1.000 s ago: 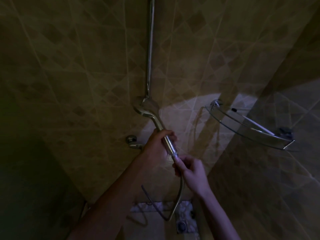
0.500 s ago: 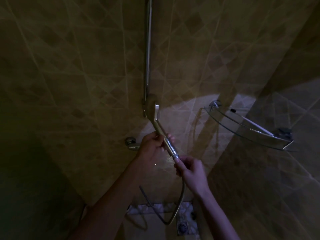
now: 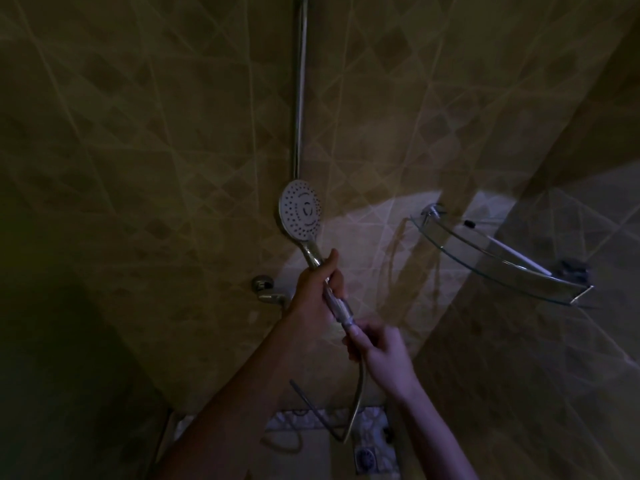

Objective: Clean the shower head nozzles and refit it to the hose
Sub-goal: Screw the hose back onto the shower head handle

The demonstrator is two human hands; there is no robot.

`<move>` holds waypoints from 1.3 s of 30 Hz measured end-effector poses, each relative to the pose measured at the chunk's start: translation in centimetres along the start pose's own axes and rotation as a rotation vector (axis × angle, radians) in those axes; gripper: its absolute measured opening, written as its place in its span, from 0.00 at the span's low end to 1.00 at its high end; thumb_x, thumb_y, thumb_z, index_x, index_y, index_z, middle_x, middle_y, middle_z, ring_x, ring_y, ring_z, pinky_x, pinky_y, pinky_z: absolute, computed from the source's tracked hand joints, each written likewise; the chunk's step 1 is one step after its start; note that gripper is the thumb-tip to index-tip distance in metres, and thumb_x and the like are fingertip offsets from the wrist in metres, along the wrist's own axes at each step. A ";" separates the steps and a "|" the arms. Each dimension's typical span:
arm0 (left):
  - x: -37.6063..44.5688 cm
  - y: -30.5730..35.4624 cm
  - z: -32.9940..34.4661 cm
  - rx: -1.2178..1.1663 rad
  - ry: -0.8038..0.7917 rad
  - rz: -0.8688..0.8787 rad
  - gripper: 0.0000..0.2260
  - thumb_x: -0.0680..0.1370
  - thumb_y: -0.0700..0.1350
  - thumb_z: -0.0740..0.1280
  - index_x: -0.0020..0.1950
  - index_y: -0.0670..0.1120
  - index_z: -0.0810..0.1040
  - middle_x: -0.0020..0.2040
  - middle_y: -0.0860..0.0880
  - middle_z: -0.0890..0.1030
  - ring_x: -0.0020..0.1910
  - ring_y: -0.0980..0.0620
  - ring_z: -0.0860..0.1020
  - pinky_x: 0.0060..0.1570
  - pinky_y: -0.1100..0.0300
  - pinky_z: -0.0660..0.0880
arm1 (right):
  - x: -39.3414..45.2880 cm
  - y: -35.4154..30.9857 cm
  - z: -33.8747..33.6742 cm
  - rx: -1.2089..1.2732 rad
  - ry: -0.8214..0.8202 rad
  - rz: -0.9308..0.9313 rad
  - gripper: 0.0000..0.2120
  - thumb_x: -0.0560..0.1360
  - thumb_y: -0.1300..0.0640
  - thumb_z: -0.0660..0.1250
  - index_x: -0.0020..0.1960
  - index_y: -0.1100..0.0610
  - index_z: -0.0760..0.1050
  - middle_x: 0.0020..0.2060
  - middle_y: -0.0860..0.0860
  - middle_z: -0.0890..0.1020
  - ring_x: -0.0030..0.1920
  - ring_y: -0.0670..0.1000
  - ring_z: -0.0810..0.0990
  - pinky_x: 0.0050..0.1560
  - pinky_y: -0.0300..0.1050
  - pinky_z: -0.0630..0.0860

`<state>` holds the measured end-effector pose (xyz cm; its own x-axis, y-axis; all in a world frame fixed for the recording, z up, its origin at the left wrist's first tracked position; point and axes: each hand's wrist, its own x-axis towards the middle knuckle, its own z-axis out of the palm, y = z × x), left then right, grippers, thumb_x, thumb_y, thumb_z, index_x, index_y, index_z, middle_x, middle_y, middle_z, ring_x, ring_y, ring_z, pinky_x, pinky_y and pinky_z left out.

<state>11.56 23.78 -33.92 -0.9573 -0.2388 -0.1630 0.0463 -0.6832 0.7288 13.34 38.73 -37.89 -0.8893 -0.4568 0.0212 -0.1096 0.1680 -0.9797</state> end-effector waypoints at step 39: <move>0.6 -0.3 4.2 0.318 -0.120 0.092 0.09 0.77 0.31 0.60 0.50 0.44 0.75 0.44 0.44 0.79 0.45 0.50 0.78 0.45 0.59 0.76 | 0.0 0.4 -2.5 0.309 0.127 0.068 0.10 0.81 0.62 0.60 0.46 0.61 0.79 0.33 0.55 0.78 0.29 0.48 0.74 0.32 0.39 0.73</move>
<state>9.76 26.73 -31.41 -0.9809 -0.1935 -0.0214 0.0607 -0.4085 0.9107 12.19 41.00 -37.73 -0.9404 -0.3376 -0.0402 0.0738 -0.0874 -0.9934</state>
